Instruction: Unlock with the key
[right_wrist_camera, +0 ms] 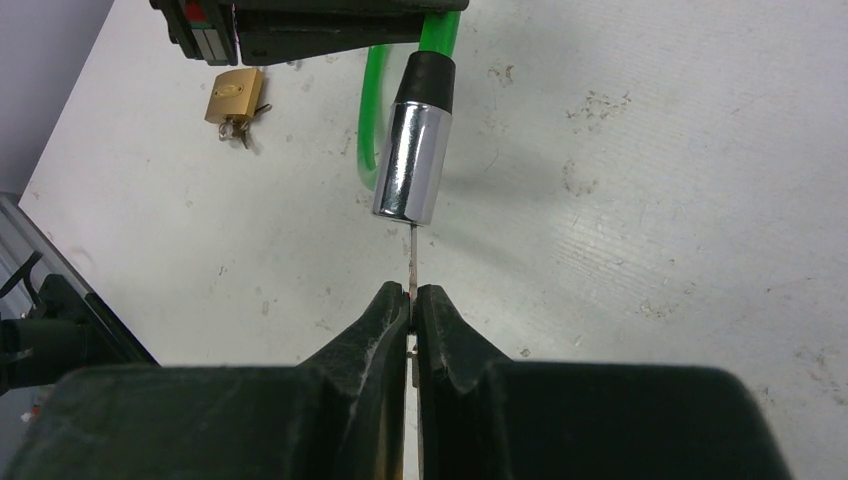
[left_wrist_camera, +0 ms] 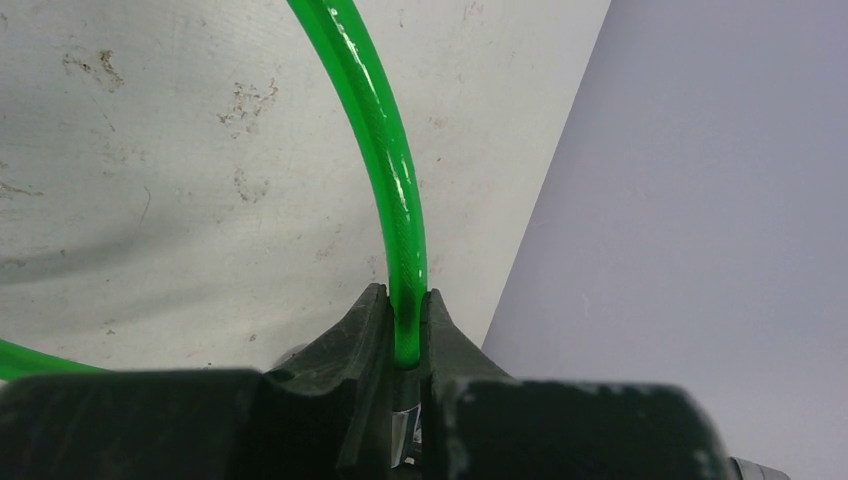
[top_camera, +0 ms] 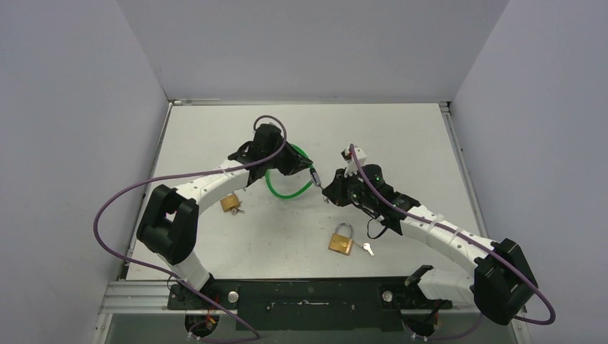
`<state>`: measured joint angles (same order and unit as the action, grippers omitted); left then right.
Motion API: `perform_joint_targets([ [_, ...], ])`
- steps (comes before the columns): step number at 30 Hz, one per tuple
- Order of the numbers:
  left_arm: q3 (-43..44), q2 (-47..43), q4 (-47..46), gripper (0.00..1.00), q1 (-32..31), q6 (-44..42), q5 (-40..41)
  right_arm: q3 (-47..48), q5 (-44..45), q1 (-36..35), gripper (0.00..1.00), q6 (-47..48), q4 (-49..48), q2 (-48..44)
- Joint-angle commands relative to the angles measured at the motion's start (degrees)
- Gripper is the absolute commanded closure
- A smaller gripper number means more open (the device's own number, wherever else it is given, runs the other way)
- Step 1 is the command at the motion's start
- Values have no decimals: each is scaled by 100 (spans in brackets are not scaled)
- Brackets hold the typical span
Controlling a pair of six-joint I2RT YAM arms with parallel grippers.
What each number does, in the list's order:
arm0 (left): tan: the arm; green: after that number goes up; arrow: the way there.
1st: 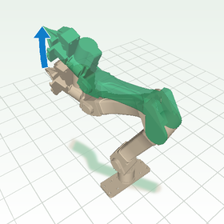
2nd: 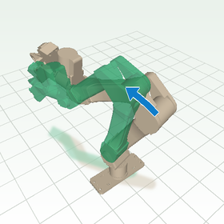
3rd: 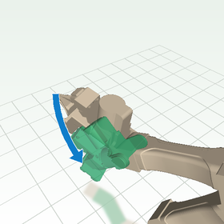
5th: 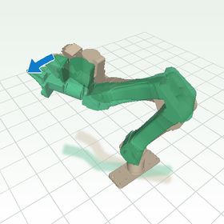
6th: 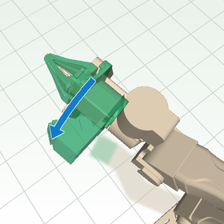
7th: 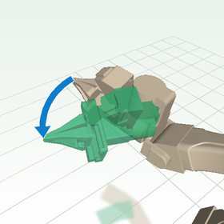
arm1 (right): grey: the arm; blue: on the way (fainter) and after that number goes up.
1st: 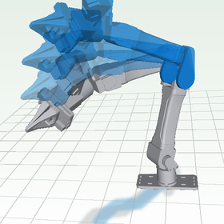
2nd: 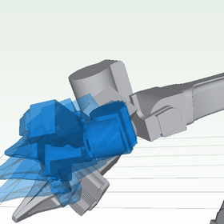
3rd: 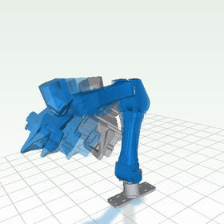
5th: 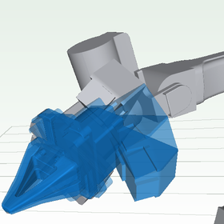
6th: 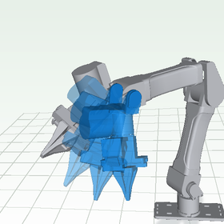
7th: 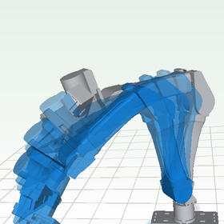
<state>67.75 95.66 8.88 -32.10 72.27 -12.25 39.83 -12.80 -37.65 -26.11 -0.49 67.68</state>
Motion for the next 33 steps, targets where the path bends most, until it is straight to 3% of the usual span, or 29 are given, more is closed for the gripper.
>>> perform_joint_targets([
  [1, -89, -409, -626, 100, -40, 507, -455, 197, 270, -26, 100, -262, -693, 128],
  [15, -680, -728, -1739, 100, -28, 2029, -529, 142, 568, -24, 100, -500, -1291, -52],
  [22, -650, -798, -1952, 100, -33, 2186, -647, 511, 501, 29, 100, -651, -1055, 198],
  [29, -953, -988, -2702, 100, -33, 2272, -613, 627, -1137, 888, 100, -1902, -1488, 245],
  [33, -1498, -1216, -3974, 100, -35, 2786, -196, 444, -2236, 1512, 100, -3301, -2418, 206],
])
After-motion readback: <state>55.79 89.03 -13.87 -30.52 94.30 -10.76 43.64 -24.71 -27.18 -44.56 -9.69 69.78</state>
